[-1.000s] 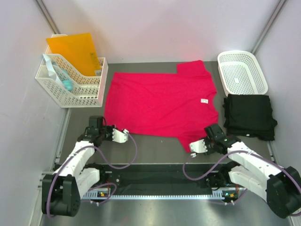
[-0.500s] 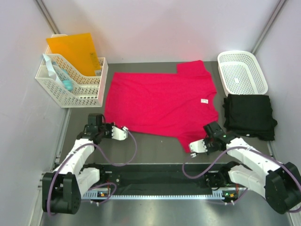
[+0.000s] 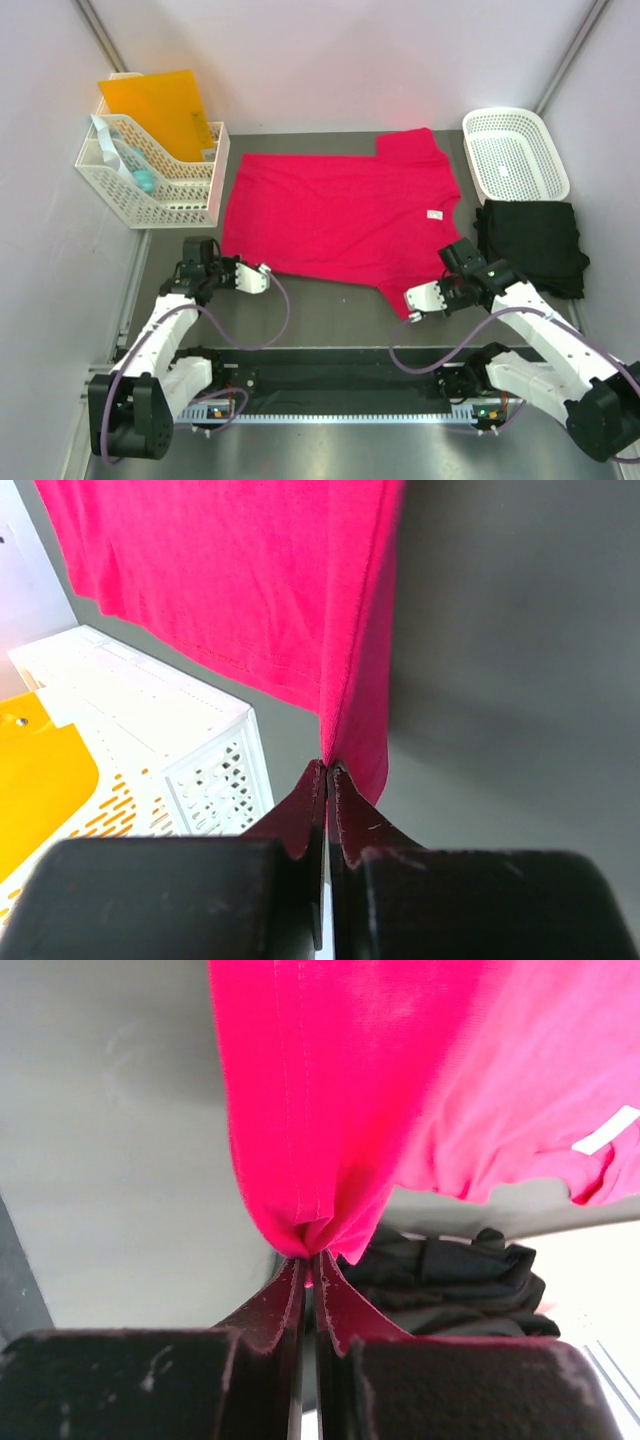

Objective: Fold and stack the t-shirts
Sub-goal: Fold the tshirt

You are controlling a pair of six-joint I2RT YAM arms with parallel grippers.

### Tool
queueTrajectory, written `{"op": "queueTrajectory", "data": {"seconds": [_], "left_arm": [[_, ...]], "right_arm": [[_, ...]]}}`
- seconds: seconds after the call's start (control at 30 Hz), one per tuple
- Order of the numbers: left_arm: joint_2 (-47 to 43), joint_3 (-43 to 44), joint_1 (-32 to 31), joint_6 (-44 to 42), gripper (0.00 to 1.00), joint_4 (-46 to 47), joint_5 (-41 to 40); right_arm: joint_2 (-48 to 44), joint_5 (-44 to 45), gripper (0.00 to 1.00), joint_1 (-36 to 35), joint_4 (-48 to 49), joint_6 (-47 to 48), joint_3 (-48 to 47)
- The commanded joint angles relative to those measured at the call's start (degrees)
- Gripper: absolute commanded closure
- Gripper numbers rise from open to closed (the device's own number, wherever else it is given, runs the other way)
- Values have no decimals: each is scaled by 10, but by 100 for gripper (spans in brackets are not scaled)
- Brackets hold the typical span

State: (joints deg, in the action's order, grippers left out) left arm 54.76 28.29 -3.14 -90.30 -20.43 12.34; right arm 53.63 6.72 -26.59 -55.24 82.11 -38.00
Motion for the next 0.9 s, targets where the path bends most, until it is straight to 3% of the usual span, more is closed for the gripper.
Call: {"op": "queueTrajectory", "data": {"seconds": [0.0,0.67,0.87], "left_arm": [[-12,36,12,-17,100,-19,14],[-4,42,60,-31,100,-5,36],[24,56,62,-32,100,29,47]], "right_arm": [[-4,18,100,13,-48,11,-46],[39,-29,100,128,-94,60,-178],[67,-11,100,141,9,82,-177]]}}
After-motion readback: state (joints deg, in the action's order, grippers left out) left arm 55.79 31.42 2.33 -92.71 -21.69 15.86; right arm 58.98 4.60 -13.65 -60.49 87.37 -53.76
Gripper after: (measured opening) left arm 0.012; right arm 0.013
